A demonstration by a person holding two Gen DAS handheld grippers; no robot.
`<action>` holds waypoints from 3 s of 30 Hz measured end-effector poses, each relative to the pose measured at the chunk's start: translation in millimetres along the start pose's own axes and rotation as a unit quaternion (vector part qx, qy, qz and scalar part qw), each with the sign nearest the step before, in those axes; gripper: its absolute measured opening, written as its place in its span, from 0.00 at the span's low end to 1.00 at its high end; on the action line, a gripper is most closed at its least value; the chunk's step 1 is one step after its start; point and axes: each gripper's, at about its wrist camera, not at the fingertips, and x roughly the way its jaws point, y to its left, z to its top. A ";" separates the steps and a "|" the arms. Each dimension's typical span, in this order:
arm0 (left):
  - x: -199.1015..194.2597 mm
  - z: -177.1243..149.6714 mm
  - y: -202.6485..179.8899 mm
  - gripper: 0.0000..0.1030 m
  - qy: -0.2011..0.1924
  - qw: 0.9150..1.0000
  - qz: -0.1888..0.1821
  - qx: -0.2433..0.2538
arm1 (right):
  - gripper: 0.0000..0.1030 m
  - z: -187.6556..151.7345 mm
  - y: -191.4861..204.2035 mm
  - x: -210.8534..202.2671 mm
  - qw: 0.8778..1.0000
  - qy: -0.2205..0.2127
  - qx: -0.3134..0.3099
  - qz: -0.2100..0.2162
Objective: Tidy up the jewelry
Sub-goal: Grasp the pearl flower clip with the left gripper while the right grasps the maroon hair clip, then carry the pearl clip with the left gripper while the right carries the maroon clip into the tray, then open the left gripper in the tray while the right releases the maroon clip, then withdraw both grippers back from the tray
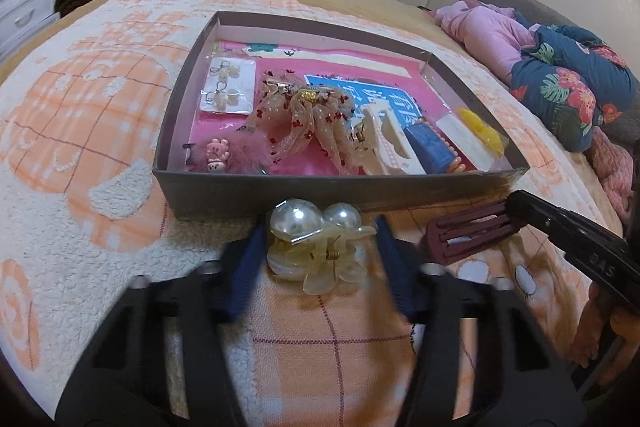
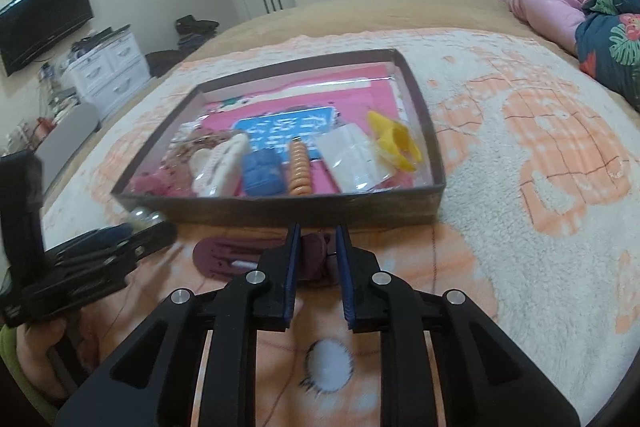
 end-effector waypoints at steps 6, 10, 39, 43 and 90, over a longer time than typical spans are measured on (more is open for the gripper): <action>-11.2 -4.3 0.9 0.35 -0.010 1.000 -0.012 0.014 | 0.07 -4.8 14.5 -14.2 0.999 -0.013 -0.028 0.010; -27.2 -6.0 7.9 0.35 -0.022 1.000 -0.013 0.010 | 0.07 -5.8 24.4 -21.6 0.999 -0.019 -0.038 0.032; -52.2 51.5 29.3 0.35 -0.074 0.997 -0.011 -0.001 | 0.06 83.1 47.9 -23.1 0.992 -0.099 -0.069 0.040; -39.1 64.4 23.7 0.35 -0.071 0.997 -0.013 0.007 | 0.06 90.2 34.4 -15.1 0.993 -0.101 -0.055 0.023; -62.2 29.5 -12.9 0.87 -0.090 0.995 0.022 0.034 | 0.83 21.5 4.6 -57.6 0.986 -0.136 -0.055 -0.074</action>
